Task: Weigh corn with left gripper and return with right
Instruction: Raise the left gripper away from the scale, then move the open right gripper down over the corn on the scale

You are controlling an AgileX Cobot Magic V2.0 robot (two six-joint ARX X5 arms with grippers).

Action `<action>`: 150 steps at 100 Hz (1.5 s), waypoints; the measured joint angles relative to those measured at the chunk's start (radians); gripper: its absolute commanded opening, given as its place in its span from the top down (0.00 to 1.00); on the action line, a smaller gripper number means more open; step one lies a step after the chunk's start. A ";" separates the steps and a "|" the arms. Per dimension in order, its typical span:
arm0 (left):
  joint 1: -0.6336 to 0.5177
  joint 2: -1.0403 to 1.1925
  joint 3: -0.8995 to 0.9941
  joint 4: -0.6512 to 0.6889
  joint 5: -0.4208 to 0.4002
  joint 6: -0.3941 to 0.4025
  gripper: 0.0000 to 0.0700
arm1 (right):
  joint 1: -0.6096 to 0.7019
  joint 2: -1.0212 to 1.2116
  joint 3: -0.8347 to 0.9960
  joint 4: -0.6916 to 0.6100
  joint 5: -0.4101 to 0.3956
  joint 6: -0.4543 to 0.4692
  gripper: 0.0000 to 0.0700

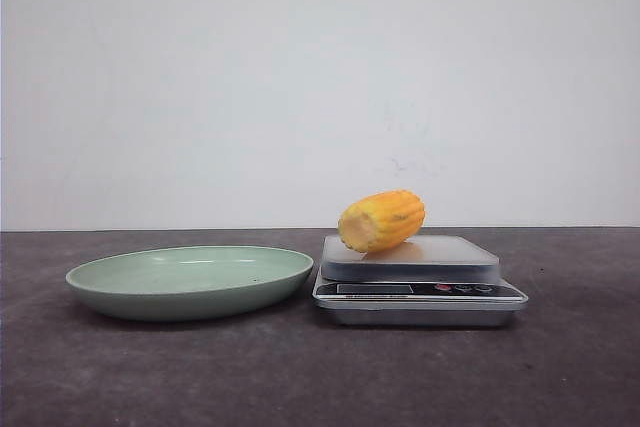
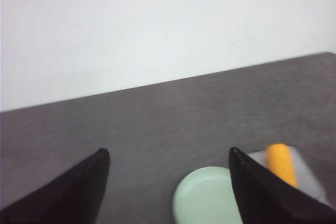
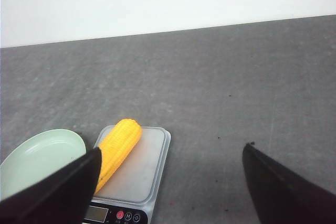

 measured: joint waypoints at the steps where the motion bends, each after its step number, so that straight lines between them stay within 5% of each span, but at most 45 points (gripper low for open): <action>1: 0.000 -0.009 -0.005 0.000 -0.006 -0.003 0.39 | 0.000 0.000 0.000 0.000 0.000 0.000 0.22; 67: 0.001 -0.604 -0.710 -0.001 -0.030 -0.257 0.39 | 0.283 0.202 0.000 0.097 0.026 -0.014 0.22; 113: 0.001 -0.650 -0.760 -0.001 -0.031 -0.287 0.39 | 0.503 0.624 0.004 0.391 0.135 0.114 0.16; 150: 0.001 -0.650 -0.760 -0.001 -0.031 -0.287 0.39 | 0.509 0.859 0.093 0.426 0.195 0.161 0.14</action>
